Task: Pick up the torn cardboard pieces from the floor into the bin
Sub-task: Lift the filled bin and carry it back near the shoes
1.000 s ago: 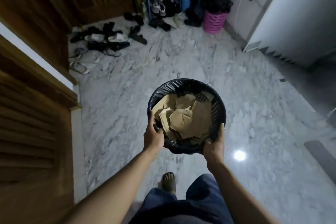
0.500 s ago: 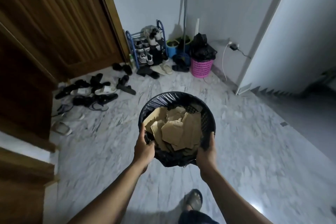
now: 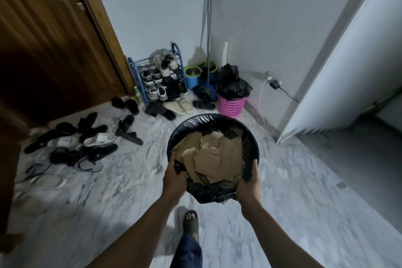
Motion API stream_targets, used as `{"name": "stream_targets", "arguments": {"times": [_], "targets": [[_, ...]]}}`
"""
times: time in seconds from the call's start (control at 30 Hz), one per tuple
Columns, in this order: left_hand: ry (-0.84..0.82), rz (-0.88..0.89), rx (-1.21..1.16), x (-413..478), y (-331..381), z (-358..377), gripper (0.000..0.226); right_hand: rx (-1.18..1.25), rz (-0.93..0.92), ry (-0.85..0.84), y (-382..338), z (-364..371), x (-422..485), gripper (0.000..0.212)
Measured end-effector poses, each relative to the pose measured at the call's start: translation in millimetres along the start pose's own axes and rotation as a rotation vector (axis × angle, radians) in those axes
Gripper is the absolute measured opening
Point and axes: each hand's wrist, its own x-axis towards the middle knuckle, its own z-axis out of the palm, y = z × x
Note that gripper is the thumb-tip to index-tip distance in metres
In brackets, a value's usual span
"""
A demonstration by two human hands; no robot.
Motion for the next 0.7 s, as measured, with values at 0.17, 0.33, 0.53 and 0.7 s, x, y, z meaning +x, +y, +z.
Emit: {"name": "stream_targets", "arguments": {"times": [0.17, 0.33, 0.53, 0.7], "targets": [[-0.142, 0.027, 0.1, 118, 55, 45, 0.068, 0.098, 0.04, 0.13, -46, 10, 94, 0.084], [-0.272, 0.065, 0.265, 213, 112, 103, 0.07, 0.227, 0.058, 0.264, -72, 5, 175, 0.08], [-0.379, 0.045, 0.423, 319, 150, 195, 0.074, 0.183, 0.05, 0.439, -66, -17, 299, 0.088], [-0.429, 0.027, 0.556, 398, 155, 280, 0.076, 0.246, 0.147, 0.466, -48, -45, 405, 0.083]]}}
